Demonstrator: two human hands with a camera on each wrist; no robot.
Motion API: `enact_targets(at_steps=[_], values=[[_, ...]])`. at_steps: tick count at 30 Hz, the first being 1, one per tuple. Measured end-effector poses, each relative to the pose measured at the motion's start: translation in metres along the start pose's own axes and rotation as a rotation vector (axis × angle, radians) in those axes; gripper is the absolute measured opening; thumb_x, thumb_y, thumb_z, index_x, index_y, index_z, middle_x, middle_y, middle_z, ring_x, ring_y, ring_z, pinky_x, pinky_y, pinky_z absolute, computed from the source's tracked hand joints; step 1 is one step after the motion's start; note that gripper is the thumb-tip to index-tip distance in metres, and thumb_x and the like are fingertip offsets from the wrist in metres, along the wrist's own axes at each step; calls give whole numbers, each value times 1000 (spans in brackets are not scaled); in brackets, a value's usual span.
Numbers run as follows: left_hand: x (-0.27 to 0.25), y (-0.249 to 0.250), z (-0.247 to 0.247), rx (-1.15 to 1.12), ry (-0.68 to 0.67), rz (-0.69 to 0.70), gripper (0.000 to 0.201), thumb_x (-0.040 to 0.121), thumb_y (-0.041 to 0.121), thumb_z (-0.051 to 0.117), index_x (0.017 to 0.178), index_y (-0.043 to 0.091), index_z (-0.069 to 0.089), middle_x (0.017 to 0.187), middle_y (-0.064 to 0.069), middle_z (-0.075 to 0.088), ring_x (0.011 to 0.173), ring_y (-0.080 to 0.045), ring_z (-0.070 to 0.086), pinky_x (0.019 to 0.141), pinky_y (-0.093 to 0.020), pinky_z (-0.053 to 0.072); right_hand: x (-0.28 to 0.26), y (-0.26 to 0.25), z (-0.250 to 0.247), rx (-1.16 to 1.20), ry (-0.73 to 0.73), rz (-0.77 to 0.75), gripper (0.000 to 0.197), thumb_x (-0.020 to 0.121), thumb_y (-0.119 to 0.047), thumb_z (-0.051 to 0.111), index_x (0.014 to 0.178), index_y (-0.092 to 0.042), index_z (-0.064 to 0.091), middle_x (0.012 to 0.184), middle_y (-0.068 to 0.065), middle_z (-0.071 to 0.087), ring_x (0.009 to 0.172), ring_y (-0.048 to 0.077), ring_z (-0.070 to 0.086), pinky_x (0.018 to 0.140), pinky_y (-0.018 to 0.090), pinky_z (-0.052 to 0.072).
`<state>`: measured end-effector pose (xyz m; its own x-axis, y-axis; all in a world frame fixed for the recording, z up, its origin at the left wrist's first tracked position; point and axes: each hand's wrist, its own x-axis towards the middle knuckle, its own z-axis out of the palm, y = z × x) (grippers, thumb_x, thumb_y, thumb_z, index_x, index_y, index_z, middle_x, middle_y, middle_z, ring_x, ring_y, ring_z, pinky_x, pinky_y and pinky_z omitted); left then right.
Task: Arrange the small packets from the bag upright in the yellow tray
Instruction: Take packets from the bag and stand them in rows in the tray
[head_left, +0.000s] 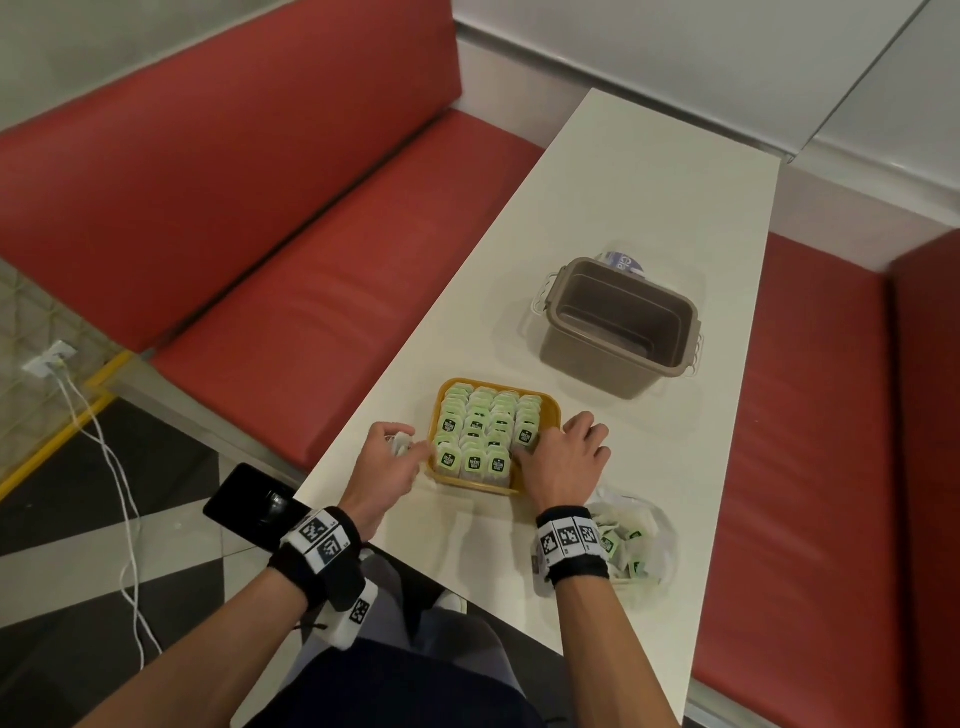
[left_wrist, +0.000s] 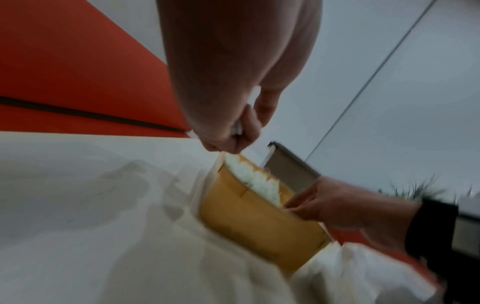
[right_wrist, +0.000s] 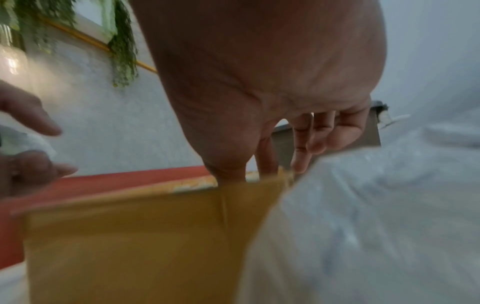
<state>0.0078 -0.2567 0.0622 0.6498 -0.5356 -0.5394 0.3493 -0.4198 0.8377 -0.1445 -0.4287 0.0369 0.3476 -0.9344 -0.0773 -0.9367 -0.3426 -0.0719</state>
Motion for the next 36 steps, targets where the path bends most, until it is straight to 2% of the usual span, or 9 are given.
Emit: enact_targets(at_steps=[3,6,10,12,16,20,25,31,36], values=[[-11,20,-2,-368,-122,-73,27,99,0,54,125,5,51,83,-10,60,65,-17,46,46,-25,29,-5,1,-20,111,87,-30,44,83,-58,82,106,-21,78,126,8,48,115,34,40,92,48,42],[-21,38,-4,-681,-259,-147,18,100,0,47,115,6,56,87,-16,58,65,-20,49,44,-24,34,-15,-2,-49,362,103,-114,35,96,-52,73,122,-29,75,124,2,57,113,26,49,93,44,48],[-29,53,4,-856,-317,-125,25,102,2,43,121,8,58,90,-13,57,71,-21,53,55,-27,45,-46,-21,-101,851,-28,-257,15,102,-48,72,103,-33,70,90,-16,71,81,5,68,72,28,56],[-32,59,10,-815,-338,-70,29,104,4,43,128,9,57,95,-12,64,79,-24,63,69,-34,51,-62,-33,-118,941,-49,-373,14,103,-42,73,99,-30,67,89,-16,71,85,8,69,70,22,53],[-36,61,14,-547,-394,42,31,113,10,46,142,6,56,133,-25,71,123,-38,70,100,-50,53,-70,-46,-124,891,19,-455,7,105,-34,69,111,-32,66,108,-14,58,95,3,63,77,18,52],[-44,60,15,-444,-435,94,30,112,15,52,138,1,53,130,-31,70,117,-38,74,82,-39,64,-57,-38,-121,830,-155,-408,19,108,-40,62,125,-34,69,120,-11,50,100,-18,57,80,17,55],[-47,59,14,-344,-404,133,28,108,19,61,121,-4,50,115,-27,75,108,-38,76,82,-41,65,-50,-27,-125,828,-297,-436,17,103,-44,70,117,-35,73,115,-10,58,96,0,62,78,3,45],[-47,62,15,-300,-369,188,24,107,21,63,113,1,52,97,-17,74,85,-30,77,70,-36,64,-44,-25,-124,812,-358,-437,20,92,-35,84,106,-39,69,105,-14,69,77,10,73,76,33,59],[-46,62,16,-297,-406,207,28,109,27,60,116,2,48,109,-21,76,89,-33,77,80,-45,66,-35,-22,-126,897,-309,-398,21,89,-23,87,103,-34,76,94,-12,71,77,9,70,73,27,59]])
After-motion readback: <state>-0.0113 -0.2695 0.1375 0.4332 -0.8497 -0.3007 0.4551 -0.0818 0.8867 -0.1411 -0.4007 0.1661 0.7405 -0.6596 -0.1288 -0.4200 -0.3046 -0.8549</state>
